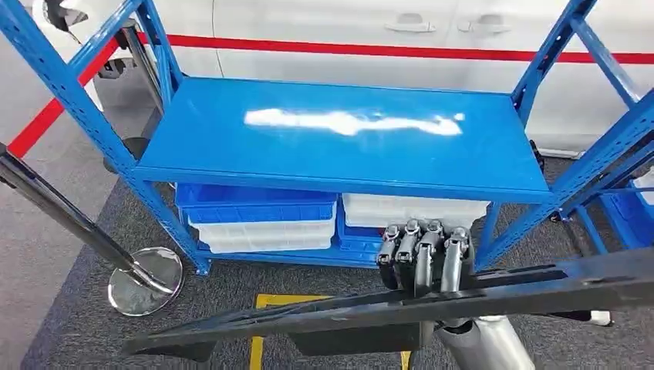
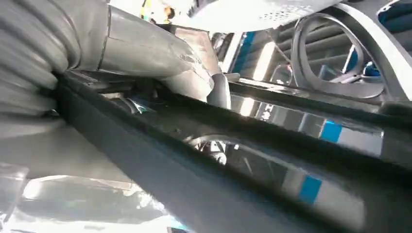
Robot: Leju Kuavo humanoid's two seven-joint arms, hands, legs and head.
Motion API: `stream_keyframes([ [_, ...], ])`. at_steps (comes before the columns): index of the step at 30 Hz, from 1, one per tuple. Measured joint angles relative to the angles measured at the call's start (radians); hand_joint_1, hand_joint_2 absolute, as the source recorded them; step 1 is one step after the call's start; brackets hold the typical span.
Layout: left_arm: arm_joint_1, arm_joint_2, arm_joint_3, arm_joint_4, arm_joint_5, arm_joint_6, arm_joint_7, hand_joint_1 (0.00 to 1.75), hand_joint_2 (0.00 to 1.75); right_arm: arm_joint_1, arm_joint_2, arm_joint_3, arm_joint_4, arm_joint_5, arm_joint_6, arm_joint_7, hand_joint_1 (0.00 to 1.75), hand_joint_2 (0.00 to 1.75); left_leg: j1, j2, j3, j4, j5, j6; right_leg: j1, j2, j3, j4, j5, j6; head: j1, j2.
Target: Take the parts from the cabinet and place them on the table.
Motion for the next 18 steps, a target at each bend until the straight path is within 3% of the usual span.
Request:
stream_keyframes([
  [1,0.001,-0.003,0.0,0.0,0.0,0.0,0.0,0.0,0.0,0.002,0.002,-0.004,0.003,0.002,0.0,0.0,1.75,1.75,0.001,0.0,-0.014,0.002,0.008,-0.002,-0.004,0.0,0.013,0.005,0.018,0.003,0.0,0.0],
  [2,0.002,-0.007,0.0,0.0,0.0,0.0,0.0,0.0,0.0,0.002,0.003,-0.007,0.006,0.003,0.0,0.0,1.75,1.75,0.002,0.001,-0.027,0.006,0.016,-0.005,-0.007,-0.001,0.047,-0.031,0.056,0.006,0.0,0.0],
  [4,0.001,-0.011,0.0,0.0,0.0,-0.002,-0.001,0.0,0.0,0.002,0.008,-0.014,0.009,0.009,0.013,0.0,1.75,1.75,0.004,0.0,-0.05,0.015,0.03,-0.013,-0.011,0.0,0.165,-0.197,0.12,0.007,0.0,0.0],
  [5,0.001,-0.012,-0.001,0.0,0.0,-0.005,-0.001,0.0,0.0,0.001,0.012,-0.02,0.009,0.015,0.019,0.0,1.75,1.75,0.004,0.0,-0.055,0.017,0.036,-0.019,-0.012,0.001,0.214,-0.281,0.092,0.004,0.0,0.0],
  [6,0.0,-0.012,-0.002,0.0,0.0,-0.006,-0.001,0.0,0.0,0.001,0.017,-0.024,0.009,0.018,0.02,0.0,1.75,1.75,0.002,-0.001,-0.06,0.018,0.043,-0.027,-0.001,0.003,0.236,-0.324,0.081,-0.006,0.0,0.0],
  [9,-0.001,-0.012,-0.007,0.0,0.0,-0.013,-0.002,0.0,0.0,-0.008,0.02,-0.027,0.011,0.018,-0.005,0.0,1.75,1.75,0.003,-0.002,-0.059,0.004,0.072,-0.047,0.003,0.005,0.217,-0.313,0.101,-0.028,0.0,0.0],
  [10,0.0,-0.012,-0.009,0.0,0.0,-0.018,-0.003,0.0,0.0,-0.015,0.02,-0.026,0.012,0.018,-0.022,0.0,1.75,1.75,0.001,-0.003,-0.066,0.005,0.074,-0.053,-0.007,0.003,0.209,-0.325,0.117,-0.04,0.0,0.0],
  [11,0.0,-0.012,-0.011,0.0,0.0,-0.021,-0.006,0.0,0.0,-0.026,0.02,-0.025,0.014,0.013,-0.034,0.0,1.75,1.75,0.005,-0.003,-0.082,0.024,0.037,-0.054,-0.005,-0.001,0.197,-0.324,0.131,-0.048,0.0,0.0],
  [13,-0.002,-0.014,-0.016,0.0,-0.001,-0.022,-0.01,0.0,0.0,-0.042,0.02,-0.024,0.018,-0.003,-0.042,0.0,1.75,1.75,0.006,-0.003,-0.117,0.157,-0.096,-0.053,0.001,0.004,0.167,-0.323,0.153,-0.059,0.0,0.0],
  [14,-0.002,-0.015,-0.016,0.0,0.0,-0.022,-0.013,0.0,0.0,-0.045,0.019,-0.024,0.02,-0.012,-0.036,0.0,1.75,1.75,0.006,-0.003,-0.131,0.23,-0.141,-0.054,0.004,0.006,0.154,-0.323,0.163,-0.062,0.0,0.0],
  [15,-0.003,-0.016,-0.016,0.0,0.0,-0.021,-0.016,0.0,0.0,-0.047,0.019,-0.024,0.022,-0.019,-0.029,0.0,1.75,1.75,0.006,-0.003,-0.139,0.291,-0.157,-0.054,0.008,0.008,0.14,-0.321,0.174,-0.063,0.0,0.0],
  [16,-0.003,-0.017,-0.016,0.0,0.0,-0.021,-0.016,0.0,0.0,-0.048,0.019,-0.024,0.024,-0.026,-0.016,0.0,1.75,1.75,0.006,-0.003,-0.133,0.324,-0.138,-0.053,0.012,0.012,0.125,-0.319,0.185,-0.064,0.0,0.0],
  [17,-0.004,-0.017,-0.016,0.0,0.0,-0.019,-0.017,0.0,0.0,-0.05,0.019,-0.024,0.027,-0.033,-0.005,0.0,1.75,1.75,0.006,-0.004,-0.111,0.315,-0.103,-0.05,0.015,0.017,0.109,-0.317,0.196,-0.063,0.0,0.0],
  [18,-0.004,-0.018,-0.016,0.0,0.0,-0.019,-0.019,0.0,0.0,-0.058,0.019,-0.023,0.03,-0.037,0.001,0.0,1.75,1.75,0.005,-0.006,-0.065,0.262,-0.064,-0.043,0.018,0.026,0.093,-0.314,0.207,-0.062,0.0,0.0],
])
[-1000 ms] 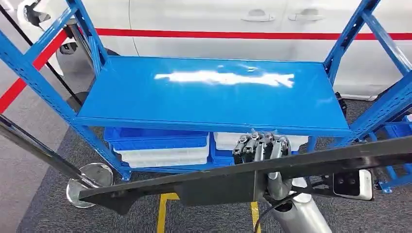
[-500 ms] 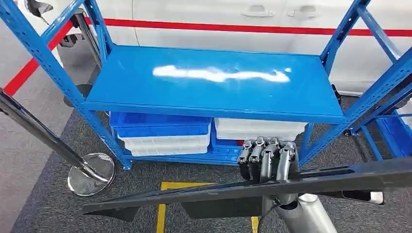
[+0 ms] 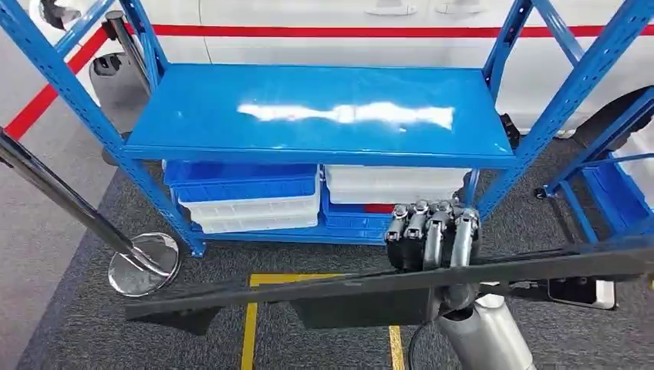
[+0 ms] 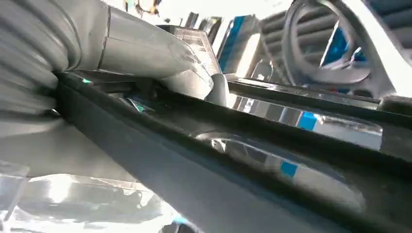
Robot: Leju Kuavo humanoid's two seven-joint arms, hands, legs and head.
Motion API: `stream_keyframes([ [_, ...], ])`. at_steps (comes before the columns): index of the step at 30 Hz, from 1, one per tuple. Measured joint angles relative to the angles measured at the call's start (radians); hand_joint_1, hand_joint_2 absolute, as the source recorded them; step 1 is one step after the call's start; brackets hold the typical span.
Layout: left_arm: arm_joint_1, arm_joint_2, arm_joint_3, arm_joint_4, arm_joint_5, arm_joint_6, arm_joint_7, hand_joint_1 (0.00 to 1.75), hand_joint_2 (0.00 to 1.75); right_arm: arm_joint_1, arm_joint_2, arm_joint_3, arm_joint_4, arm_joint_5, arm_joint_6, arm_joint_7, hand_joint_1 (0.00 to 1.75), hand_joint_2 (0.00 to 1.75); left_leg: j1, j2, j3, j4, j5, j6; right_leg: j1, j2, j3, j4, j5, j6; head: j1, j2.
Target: Take the parts from the cabinet and place them on the table.
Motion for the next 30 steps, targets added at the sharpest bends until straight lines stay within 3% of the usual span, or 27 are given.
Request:
stream_keyframes([
  [1,-0.001,0.0,0.0,0.0,0.0,0.001,-0.001,0.0,0.0,-0.012,0.0,0.002,0.003,-0.003,-0.004,0.0,1.75,1.75,-0.003,-0.007,0.061,-0.083,0.021,0.01,0.003,0.01,-0.014,0.004,0.01,0.002,0.0,0.0],
  [2,-0.003,0.0,0.0,0.0,0.0,0.001,-0.002,0.0,0.0,-0.025,0.0,0.006,0.006,-0.006,-0.017,0.0,1.75,1.75,-0.006,-0.033,0.125,-0.173,0.009,0.021,-0.001,0.015,-0.023,0.01,0.018,0.003,0.0,0.0],
  [3,-0.004,0.003,0.0,0.0,0.0,0.001,-0.003,0.0,0.0,-0.039,0.0,0.011,0.007,-0.006,-0.035,0.0,1.75,1.75,-0.008,-0.054,0.175,-0.255,-0.024,0.029,0.007,0.021,-0.03,0.014,0.024,0.009,0.0,0.0],
  [4,-0.007,0.003,0.0,0.0,0.0,0.002,-0.004,0.0,0.0,-0.051,-0.001,0.019,0.009,-0.006,-0.058,0.0,1.75,1.75,-0.01,-0.047,0.181,-0.274,-0.032,0.019,0.001,0.022,-0.034,0.015,0.033,0.014,0.0,0.0],
  [6,-0.011,0.003,0.0,0.0,0.0,0.001,-0.005,0.0,0.0,-0.073,-0.004,0.037,0.011,-0.004,-0.104,0.0,1.75,1.75,-0.019,-0.04,0.17,-0.275,-0.019,0.027,-0.011,0.034,-0.039,0.008,0.053,0.03,0.0,0.0],
  [7,-0.01,0.0,0.0,0.0,0.0,0.001,-0.005,0.0,0.0,-0.081,-0.009,0.047,0.011,-0.005,-0.123,0.0,1.75,1.75,-0.011,-0.037,0.166,-0.287,-0.001,0.032,-0.004,0.036,-0.044,0.007,0.059,0.038,0.0,0.0],
  [8,-0.013,0.001,-0.001,0.0,0.0,0.0,-0.006,0.0,0.0,-0.087,-0.015,0.056,0.011,-0.01,-0.138,0.0,1.75,1.75,-0.008,-0.025,0.16,-0.29,0.012,0.037,-0.009,0.017,-0.053,0.02,0.029,0.039,0.0,0.0],
  [9,-0.013,0.001,-0.001,0.0,0.0,0.0,-0.006,0.0,0.0,-0.097,-0.02,0.064,0.012,-0.013,-0.152,0.0,1.75,1.75,-0.007,-0.022,0.145,-0.29,0.023,0.045,-0.01,-0.001,-0.068,0.06,-0.031,0.043,0.0,0.0],
  [11,-0.008,0.001,-0.001,0.0,0.0,0.0,-0.005,0.0,0.0,-0.111,-0.027,0.078,0.012,-0.019,-0.165,0.0,1.75,1.75,-0.007,-0.013,0.116,-0.288,0.046,0.044,-0.02,-0.018,-0.106,0.209,-0.146,0.056,0.0,0.0],
  [12,-0.007,0.001,-0.002,0.0,0.0,0.0,-0.005,0.0,0.0,-0.113,-0.028,0.081,0.012,-0.02,-0.167,0.0,1.75,1.75,-0.007,-0.008,0.102,-0.287,0.055,0.042,-0.024,-0.019,-0.119,0.276,-0.17,0.062,0.0,0.0],
  [13,-0.006,0.001,-0.002,0.0,0.0,0.0,-0.005,0.0,0.0,-0.114,-0.03,0.085,0.012,-0.021,-0.167,0.0,1.75,1.75,-0.006,-0.004,0.086,-0.283,0.064,0.039,-0.028,-0.021,-0.119,0.317,-0.16,0.067,0.0,0.0],
  [14,-0.006,0.0,-0.002,0.0,0.0,0.0,-0.005,0.0,0.0,-0.115,-0.033,0.089,0.012,-0.022,-0.167,0.0,1.75,1.75,-0.004,-0.001,0.07,-0.279,0.072,0.036,-0.032,-0.022,-0.099,0.312,-0.127,0.072,0.0,0.0],
  [16,-0.006,-0.002,-0.002,0.0,0.0,0.002,-0.005,0.0,0.0,-0.12,-0.035,0.094,0.012,-0.023,-0.167,0.0,1.75,1.75,0.001,0.003,0.042,-0.265,0.083,0.026,-0.038,-0.023,-0.004,0.194,-0.058,0.078,0.0,0.0],
  [17,-0.007,-0.002,-0.002,0.0,0.0,0.002,-0.005,0.0,0.0,-0.125,-0.035,0.096,0.012,-0.024,-0.167,0.0,1.75,1.75,0.002,0.003,0.033,-0.257,0.087,0.02,-0.04,-0.024,0.061,0.106,-0.054,0.079,0.0,0.0],
  [18,-0.007,-0.002,-0.002,0.0,0.0,0.003,-0.004,0.0,0.0,-0.132,-0.035,0.098,0.012,-0.025,-0.167,0.0,1.75,1.75,0.0,0.003,0.024,-0.251,0.092,0.014,-0.034,-0.022,0.11,0.028,-0.097,0.074,0.0,0.0],
  [19,-0.008,-0.002,-0.002,0.0,0.0,0.003,-0.003,0.0,0.0,-0.136,-0.035,0.099,0.012,-0.026,-0.167,0.0,1.75,1.75,0.0,0.003,0.023,-0.251,0.098,0.006,-0.029,-0.018,0.119,0.004,-0.106,0.059,0.0,0.0],
  [22,-0.007,-0.002,-0.002,0.0,0.0,0.003,-0.003,0.0,0.0,-0.141,-0.035,0.105,0.014,-0.027,-0.169,0.0,1.75,1.75,0.0,0.001,0.02,-0.262,0.124,-0.016,-0.023,-0.021,0.102,0.005,-0.087,0.033,0.0,0.0],
  [23,-0.005,-0.002,-0.002,0.0,0.0,0.003,-0.003,0.0,0.0,-0.144,-0.035,0.106,0.015,-0.027,-0.169,0.0,1.75,1.75,0.005,0.001,0.011,-0.25,0.107,-0.018,-0.031,-0.028,0.094,-0.002,-0.071,0.019,0.0,0.0],
  [24,-0.005,-0.002,-0.002,0.0,0.0,0.003,-0.003,0.0,0.0,-0.147,-0.035,0.108,0.015,-0.027,-0.169,0.0,1.75,1.75,0.004,0.001,-0.007,-0.219,0.057,-0.019,-0.029,-0.027,0.081,-0.003,-0.062,0.01,0.0,0.0],
  [25,-0.006,-0.002,-0.003,0.0,-0.001,0.003,-0.003,0.0,0.0,-0.148,-0.035,0.108,0.015,-0.028,-0.169,0.0,1.75,1.75,0.006,0.001,-0.027,-0.148,-0.01,-0.021,-0.027,-0.028,0.067,-0.002,-0.051,0.005,0.0,0.0],
  [27,-0.006,-0.002,-0.003,0.0,0.0,0.003,-0.003,0.0,0.0,-0.148,-0.035,0.113,0.017,-0.028,-0.169,0.0,1.75,1.75,0.006,0.001,-0.066,0.009,-0.096,-0.025,-0.019,-0.029,0.041,-0.001,-0.03,0.0,0.0,0.0],
  [28,-0.006,-0.002,-0.003,0.0,0.0,0.003,-0.003,0.0,0.0,-0.148,-0.035,0.114,0.018,-0.028,-0.169,0.0,1.75,1.75,0.005,0.001,-0.071,0.06,-0.099,-0.025,-0.016,-0.029,0.028,0.001,-0.02,-0.001,0.0,0.0],
  [29,-0.006,-0.002,-0.003,0.0,0.0,0.003,-0.002,0.0,0.0,-0.148,-0.035,0.116,0.019,-0.028,-0.171,0.0,1.75,1.75,0.005,0.001,-0.056,0.065,-0.074,-0.023,-0.013,-0.029,0.014,0.003,-0.011,0.0,0.0,0.0],
  [30,-0.006,-0.002,-0.003,0.0,0.0,0.003,-0.002,0.0,0.0,-0.149,-0.035,0.118,0.02,-0.029,-0.174,0.0,1.75,1.75,0.005,0.001,-0.023,0.029,-0.037,-0.02,-0.011,-0.028,0.002,0.005,-0.003,0.001,0.0,0.0],
])
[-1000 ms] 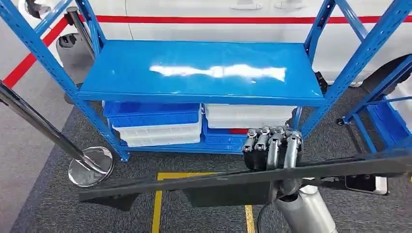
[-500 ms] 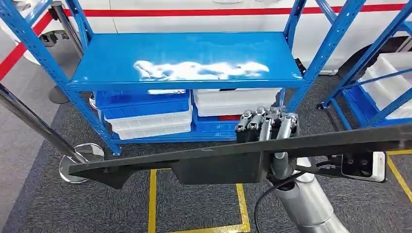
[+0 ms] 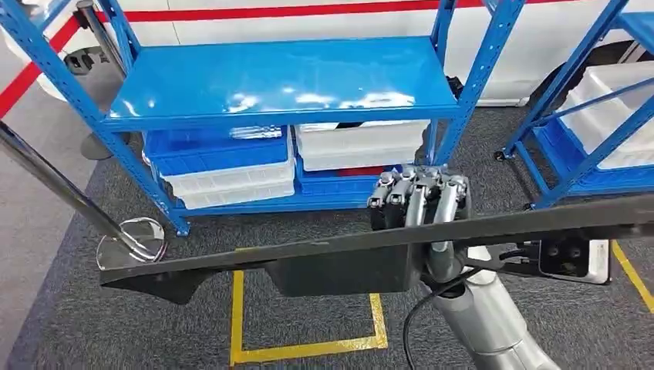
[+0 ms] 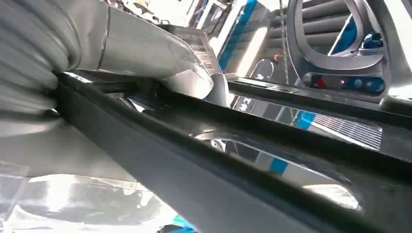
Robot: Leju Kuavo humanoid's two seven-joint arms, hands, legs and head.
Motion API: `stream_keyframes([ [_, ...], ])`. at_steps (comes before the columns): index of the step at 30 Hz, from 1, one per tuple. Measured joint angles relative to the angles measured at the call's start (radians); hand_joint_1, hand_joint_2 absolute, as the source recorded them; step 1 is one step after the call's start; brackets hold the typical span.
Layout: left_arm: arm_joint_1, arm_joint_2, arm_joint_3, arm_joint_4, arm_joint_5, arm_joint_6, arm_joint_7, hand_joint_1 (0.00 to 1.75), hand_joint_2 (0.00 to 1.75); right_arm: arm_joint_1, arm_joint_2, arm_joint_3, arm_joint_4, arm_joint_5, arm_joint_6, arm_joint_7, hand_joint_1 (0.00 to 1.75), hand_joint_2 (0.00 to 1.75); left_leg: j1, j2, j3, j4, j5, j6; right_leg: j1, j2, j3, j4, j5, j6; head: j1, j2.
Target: Take the parts from the cabinet and place them on the table.
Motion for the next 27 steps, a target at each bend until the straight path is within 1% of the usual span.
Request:
stream_keyframes([
  [1,-0.001,0.0,0.0,0.0,0.0,0.0,0.0,0.0,0.0,-0.001,0.0,0.003,0.0,-0.001,-0.003,0.0,1.75,1.75,-0.001,0.0,0.05,-0.068,0.033,0.005,0.002,0.0,-0.011,0.003,0.007,0.001,0.0,0.0],
  [2,-0.002,0.0,0.0,0.0,0.0,0.0,0.0,0.0,0.0,-0.004,0.0,0.005,0.0,-0.001,-0.008,0.0,1.75,1.75,-0.002,0.0,0.115,-0.161,0.049,0.013,0.003,0.001,-0.021,0.007,0.014,0.004,0.0,0.0],
  [3,-0.005,0.002,0.0,0.0,0.0,0.0,0.0,0.0,0.0,-0.009,0.0,0.008,0.0,-0.004,-0.012,0.0,1.75,1.75,-0.006,-0.001,0.175,-0.251,0.024,0.021,0.005,0.0,-0.028,0.013,0.019,0.008,0.0,0.0],
  [4,-0.007,0.002,-0.001,0.0,0.0,0.001,0.0,0.0,0.0,-0.017,0.0,0.01,0.001,-0.008,-0.019,0.0,1.75,1.75,-0.011,0.0,0.2,-0.304,0.009,0.022,0.007,0.0,-0.034,0.017,0.026,0.015,0.0,0.0],
  [5,-0.009,0.002,-0.001,0.0,0.0,0.002,0.001,0.0,0.0,-0.023,0.0,0.014,0.003,-0.013,-0.026,0.0,1.75,1.75,-0.013,-0.001,0.19,-0.294,0.017,0.023,0.005,-0.001,-0.033,0.013,0.035,0.021,0.0,0.0],
  [6,-0.009,0.002,-0.002,0.0,0.0,0.003,0.0,0.0,0.0,-0.034,0.0,0.022,0.005,-0.019,-0.035,0.0,1.75,1.75,-0.018,-0.001,0.185,-0.297,0.02,0.027,0.001,-0.001,-0.037,0.012,0.043,0.027,0.0,0.0],
  [7,-0.007,0.002,-0.002,0.0,0.0,0.004,0.0,0.0,0.0,-0.042,0.0,0.027,0.008,-0.023,-0.043,0.0,1.75,1.75,-0.018,0.0,0.18,-0.299,0.031,0.035,0.001,0.0,-0.038,0.01,0.053,0.034,0.0,0.0],
  [8,-0.006,0.001,-0.003,0.0,0.0,0.005,0.0,0.0,0.0,-0.047,-0.002,0.032,0.01,-0.026,-0.049,0.0,1.75,1.75,-0.008,0.005,0.174,-0.309,0.045,0.043,0.001,0.002,-0.047,0.013,0.049,0.04,0.0,0.0],
  [9,-0.007,0.002,-0.004,0.0,0.0,0.006,0.0,0.0,0.0,-0.051,-0.005,0.038,0.01,-0.033,-0.055,0.0,1.75,1.75,-0.01,0.007,0.162,-0.308,0.059,0.05,-0.003,0.002,-0.059,0.038,-0.001,0.046,0.0,0.0],
  [10,-0.007,0.002,-0.004,0.0,0.0,0.008,0.0,0.0,0.0,-0.057,-0.006,0.043,0.012,-0.036,-0.063,0.0,1.75,1.75,-0.01,0.008,0.148,-0.308,0.07,0.057,-0.005,0.002,-0.077,0.093,-0.064,0.049,0.0,0.0],
  [11,-0.007,0.003,-0.004,0.0,0.0,0.008,0.0,0.0,0.0,-0.06,-0.009,0.047,0.012,-0.038,-0.068,0.0,1.75,1.75,-0.01,0.008,0.137,-0.307,0.079,0.057,-0.007,0.002,-0.092,0.152,-0.111,0.052,0.0,0.0],
  [12,-0.006,0.003,-0.004,0.0,0.0,0.008,0.0,0.0,0.0,-0.063,-0.01,0.053,0.013,-0.042,-0.074,0.0,1.75,1.75,-0.011,0.009,0.12,-0.306,0.091,0.058,-0.009,0.002,-0.113,0.244,-0.163,0.057,0.0,0.0],
  [13,-0.006,0.003,-0.004,0.0,0.0,0.008,0.0,0.0,0.0,-0.066,-0.011,0.061,0.013,-0.045,-0.082,0.0,1.75,1.75,-0.011,0.009,0.105,-0.304,0.101,0.057,-0.01,0.002,-0.121,0.301,-0.175,0.06,0.0,0.0],
  [14,-0.006,0.003,-0.004,0.0,0.0,0.008,0.0,0.0,0.0,-0.068,-0.014,0.068,0.014,-0.049,-0.089,0.0,1.75,1.75,-0.011,0.009,0.092,-0.303,0.109,0.055,-0.012,0.002,-0.114,0.321,-0.158,0.062,0.0,0.0],
  [15,-0.005,0.003,-0.005,0.0,0.0,0.008,0.0,0.0,0.0,-0.071,-0.016,0.075,0.014,-0.053,-0.099,0.0,1.75,1.75,-0.011,0.009,0.077,-0.299,0.118,0.053,-0.014,0.002,-0.084,0.298,-0.119,0.064,0.0,0.0],
  [16,-0.005,0.003,-0.005,0.0,0.0,0.008,0.0,0.0,0.0,-0.074,-0.018,0.081,0.014,-0.054,-0.103,0.0,1.75,1.75,-0.01,0.009,0.065,-0.295,0.124,0.05,-0.015,0.002,-0.039,0.241,-0.082,0.063,0.0,0.0],
  [17,-0.005,0.003,-0.005,0.0,0.0,0.009,0.001,0.0,0.0,-0.076,-0.018,0.085,0.014,-0.054,-0.101,0.0,1.75,1.75,-0.01,0.009,0.056,-0.29,0.13,0.047,-0.015,0.002,0.028,0.146,-0.058,0.059,0.0,0.0],
  [18,-0.005,0.003,-0.005,0.0,0.0,0.012,0.002,0.0,0.0,-0.077,-0.018,0.088,0.014,-0.052,-0.094,0.0,1.75,1.75,-0.01,0.009,0.05,-0.287,0.135,0.043,-0.014,0.002,0.085,0.051,-0.075,0.052,0.0,0.0],
  [19,-0.006,0.003,-0.005,0.0,0.0,0.015,0.003,0.0,0.0,-0.077,-0.018,0.09,0.014,-0.048,-0.084,0.0,1.75,1.75,-0.014,0.009,0.044,-0.285,0.139,0.036,-0.007,0.003,0.119,-0.001,-0.098,0.045,0.0,0.0],
  [20,-0.005,0.003,-0.004,0.0,0.0,0.017,0.003,0.0,0.0,-0.077,-0.018,0.09,0.014,-0.046,-0.073,0.0,1.75,1.75,-0.013,0.009,0.043,-0.288,0.148,0.031,-0.006,0.003,0.119,-0.005,-0.098,0.04,0.0,0.0],
  [22,-0.005,0.003,-0.003,0.0,0.0,0.019,0.004,0.0,0.0,-0.075,-0.016,0.092,0.014,-0.036,-0.05,0.0,1.75,1.75,-0.01,0.009,0.041,-0.295,0.166,0.018,-0.001,0.003,0.105,-0.004,-0.085,0.029,0.0,0.0],
  [23,-0.001,0.003,-0.003,0.001,0.0,0.02,0.004,0.0,0.0,-0.073,-0.016,0.091,0.015,-0.03,-0.04,0.0,1.75,1.75,-0.015,0.008,0.036,-0.298,0.167,0.01,-0.009,0.001,0.102,-0.014,-0.072,0.017,0.0,0.0],
  [24,-0.002,0.003,-0.002,0.001,0.0,0.022,0.003,0.0,0.0,-0.07,-0.014,0.09,0.016,-0.025,-0.027,0.0,1.75,1.75,-0.01,0.007,0.031,-0.288,0.15,0.009,-0.012,-0.006,0.097,-0.019,-0.062,0.011,0.0,0.0],
  [25,-0.001,0.003,-0.002,0.001,0.0,0.024,0.003,0.0,0.0,-0.064,-0.008,0.087,0.015,-0.016,-0.009,0.0,1.75,1.75,-0.01,0.006,0.01,-0.238,0.085,0.007,-0.011,-0.005,0.083,-0.02,-0.051,-0.002,0.0,0.0],
  [26,-0.001,0.002,-0.002,0.001,0.0,0.025,0.003,0.0,0.0,-0.056,-0.003,0.082,0.015,-0.006,0.008,0.0,1.75,1.75,-0.009,0.006,-0.01,-0.168,0.029,0.005,-0.01,-0.005,0.073,-0.019,-0.043,-0.004,0.0,0.0],
  [27,0.0,0.003,-0.002,0.001,0.0,0.026,0.003,0.0,0.0,-0.044,0.002,0.076,0.015,0.004,0.027,0.0,1.75,1.75,-0.009,0.006,-0.031,-0.086,-0.02,0.003,-0.008,-0.005,0.062,-0.018,-0.035,-0.006,0.0,0.0],
])
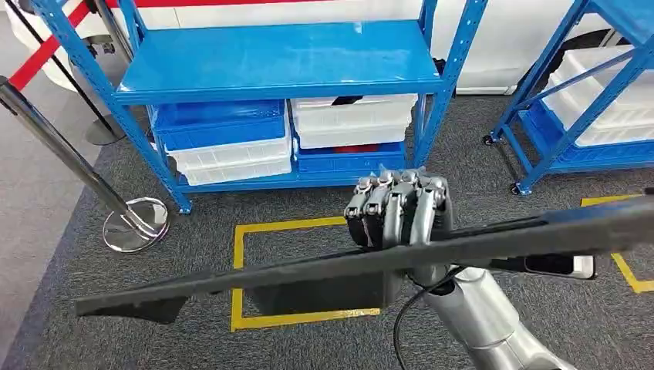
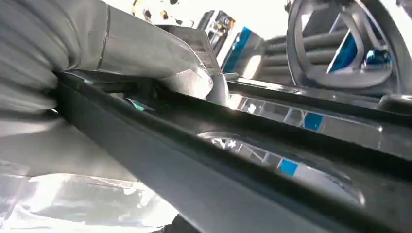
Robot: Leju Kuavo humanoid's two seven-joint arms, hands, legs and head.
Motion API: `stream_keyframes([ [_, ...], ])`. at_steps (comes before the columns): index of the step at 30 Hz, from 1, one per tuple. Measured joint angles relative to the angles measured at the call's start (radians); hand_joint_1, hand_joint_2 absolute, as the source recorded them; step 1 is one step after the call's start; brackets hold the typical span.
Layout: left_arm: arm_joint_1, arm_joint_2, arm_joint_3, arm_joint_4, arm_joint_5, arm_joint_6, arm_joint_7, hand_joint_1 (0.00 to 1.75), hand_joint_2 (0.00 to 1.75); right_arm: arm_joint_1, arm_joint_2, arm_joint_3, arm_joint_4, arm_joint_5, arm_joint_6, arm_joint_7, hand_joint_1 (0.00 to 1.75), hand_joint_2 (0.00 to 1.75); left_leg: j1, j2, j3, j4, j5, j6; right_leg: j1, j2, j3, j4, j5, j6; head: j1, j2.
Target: Take the parts from the cabinet and place them on the table.
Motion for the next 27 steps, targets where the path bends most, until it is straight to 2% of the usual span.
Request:
stream_keyframes([
  [1,0.001,0.0,0.0,0.0,0.0,0.0,0.0,0.0,0.0,0.013,0.006,-0.006,0.0,0.008,0.018,0.0,1.75,1.75,0.0,0.0,-0.014,0.07,-0.028,-0.004,0.001,-0.001,-0.012,0.003,0.008,0.0,0.0,0.0],
  [2,0.001,0.0,0.0,0.0,0.0,0.0,0.0,0.0,0.0,0.022,0.011,-0.011,0.0,0.014,0.029,0.0,1.75,1.75,0.0,0.0,-0.016,0.104,-0.029,-0.005,0.002,-0.001,-0.021,0.006,0.014,0.001,0.0,0.0],
  [3,0.002,0.0,0.0,0.0,0.0,0.0,0.0,0.0,0.0,0.03,0.019,-0.018,0.0,0.02,0.039,0.0,1.75,1.75,0.002,0.0,0.0,0.107,-0.005,-0.006,0.002,0.0,-0.037,0.011,0.021,0.002,0.0,0.0],
  [4,0.002,0.0,0.0,0.0,0.0,0.0,0.0,0.0,0.0,0.032,0.024,-0.021,0.0,0.021,0.039,0.0,1.75,1.75,0.003,0.0,0.035,0.065,0.031,-0.007,0.002,0.0,-0.051,0.017,0.027,0.005,0.0,0.0],
  [5,0.001,0.0,0.0,0.0,0.0,0.0,0.0,0.0,0.0,0.032,0.028,-0.024,0.0,0.021,0.039,0.0,1.75,1.75,0.005,0.0,0.089,-0.014,0.07,-0.006,0.001,0.001,-0.064,0.024,0.031,0.009,0.0,0.0],
  [6,0.0,0.002,0.0,0.0,0.0,0.0,0.0,0.0,0.0,0.031,0.032,-0.027,0.0,0.021,0.037,0.0,1.75,1.75,0.008,0.0,0.149,-0.103,0.089,-0.007,0.0,0.001,-0.074,0.033,0.034,0.012,0.0,0.0],
  [7,-0.003,0.002,0.001,0.0,0.0,0.002,0.002,0.0,0.0,0.031,0.037,-0.028,0.0,0.02,0.034,0.0,1.75,1.75,0.006,-0.001,0.187,-0.166,0.053,-0.006,0.004,0.001,-0.084,0.038,0.035,0.018,0.0,0.0],
  [8,-0.005,0.002,0.001,0.0,0.0,0.005,0.002,0.0,0.0,0.03,0.038,-0.028,0.0,0.019,0.029,0.0,1.75,1.75,-0.001,-0.005,0.201,-0.196,0.049,-0.001,0.006,0.001,-0.088,0.042,0.04,0.024,0.0,0.0],
  [9,-0.005,0.002,0.001,0.0,0.0,0.006,0.002,0.0,0.0,0.028,0.041,-0.028,0.0,0.018,0.026,0.0,1.75,1.75,-0.001,-0.005,0.193,-0.199,0.048,0.003,0.007,0.001,-0.09,0.043,0.048,0.03,0.0,0.0],
  [11,-0.001,0.002,0.003,0.0,0.0,0.009,0.005,0.0,0.0,0.024,0.042,-0.028,0.0,0.011,0.009,0.0,1.75,1.75,-0.002,-0.005,0.182,-0.199,0.06,0.022,0.005,0.001,-0.097,0.04,0.061,0.044,0.0,0.0],
  [12,0.0,0.002,0.005,0.0,0.0,0.01,0.006,0.0,0.0,0.023,0.042,-0.028,0.0,0.008,0.003,0.0,1.75,1.75,0.001,-0.002,0.18,-0.203,0.068,0.034,0.001,0.002,-0.104,0.046,0.05,0.05,0.0,0.0],
  [13,0.0,0.002,0.008,0.0,0.0,0.01,0.008,0.0,0.0,0.022,0.042,-0.028,0.0,0.006,-0.001,0.0,1.75,1.75,0.0,-0.001,0.174,-0.203,0.074,0.042,-0.002,0.003,-0.114,0.071,0.019,0.055,0.0,0.0],
  [15,0.0,0.002,0.011,0.0,0.0,0.01,0.01,0.0,0.0,0.019,0.042,-0.028,0.001,0.002,-0.002,0.0,1.75,1.75,-0.002,0.001,0.16,-0.202,0.084,0.053,-0.002,0.003,-0.17,0.222,-0.074,0.062,0.0,0.0],
  [16,0.001,0.002,0.014,0.0,0.0,0.01,0.01,0.0,0.0,0.019,0.042,-0.027,0.002,0.002,-0.002,0.0,1.75,1.75,-0.004,0.001,0.154,-0.201,0.088,0.054,-0.003,0.003,-0.198,0.301,-0.107,0.064,0.0,0.0],
  [17,0.002,0.002,0.017,0.0,0.0,0.01,0.01,0.0,0.0,0.02,0.042,-0.027,0.003,0.002,-0.002,0.0,1.75,1.75,-0.006,0.001,0.149,-0.2,0.091,0.054,-0.003,0.003,-0.211,0.347,-0.119,0.063,0.0,0.0],
  [18,0.004,0.002,0.019,0.0,0.0,0.01,0.01,0.0,0.0,0.019,0.042,-0.027,0.004,0.002,-0.003,0.0,1.75,1.75,-0.007,0.001,0.146,-0.199,0.093,0.055,-0.003,0.003,-0.202,0.345,-0.109,0.061,0.0,0.0],
  [19,0.005,0.002,0.021,0.0,0.0,0.01,0.01,0.0,0.0,0.019,0.042,-0.026,0.005,0.002,-0.003,0.0,1.75,1.75,-0.01,0.0,0.144,-0.198,0.094,0.054,-0.001,0.003,-0.168,0.298,-0.078,0.055,0.0,0.0],
  [21,0.005,0.002,0.023,0.0,0.0,0.01,0.011,0.0,0.0,0.012,0.042,-0.025,0.005,0.001,-0.005,0.0,1.75,1.75,-0.015,-0.001,0.145,-0.196,0.095,0.054,0.008,0.004,-0.071,0.132,-0.002,0.032,0.0,0.0],
  [22,0.004,-0.002,0.023,0.0,0.0,0.009,0.011,0.0,0.0,0.006,0.042,-0.024,0.005,-0.001,-0.008,0.0,1.75,1.75,-0.013,0.0,0.143,-0.196,0.095,0.053,0.016,0.003,-0.041,0.069,-0.001,0.013,0.0,0.0],
  [23,0.002,-0.002,0.023,0.0,0.0,0.008,0.013,0.0,0.0,0.001,0.042,-0.023,0.005,-0.002,-0.014,0.0,1.75,1.75,-0.018,0.0,0.137,-0.193,0.099,0.047,0.017,0.003,-0.037,0.052,0.004,0.01,0.0,0.0],
  [24,0.003,-0.002,0.023,0.0,0.0,0.006,0.016,0.0,0.0,-0.003,0.042,-0.023,0.005,-0.005,-0.018,0.0,1.75,1.75,-0.012,0.001,0.132,-0.193,0.102,0.041,0.023,0.002,-0.038,0.049,0.003,0.01,0.0,0.0],
  [26,0.004,-0.002,0.024,0.0,0.0,0.006,0.02,0.0,0.0,-0.004,0.041,-0.022,0.005,-0.005,-0.03,0.0,1.75,1.75,-0.013,0.004,0.132,-0.201,0.109,0.031,0.023,0.003,-0.036,0.037,0.004,0.008,0.0,0.0],
  [27,0.004,0.0,0.024,0.0,-0.002,0.006,0.02,0.0,0.0,-0.005,0.041,-0.021,0.001,-0.005,-0.04,0.0,1.75,1.75,-0.02,0.004,0.129,-0.198,0.103,0.027,0.006,0.002,-0.024,0.007,0.008,0.008,0.0,0.0],
])
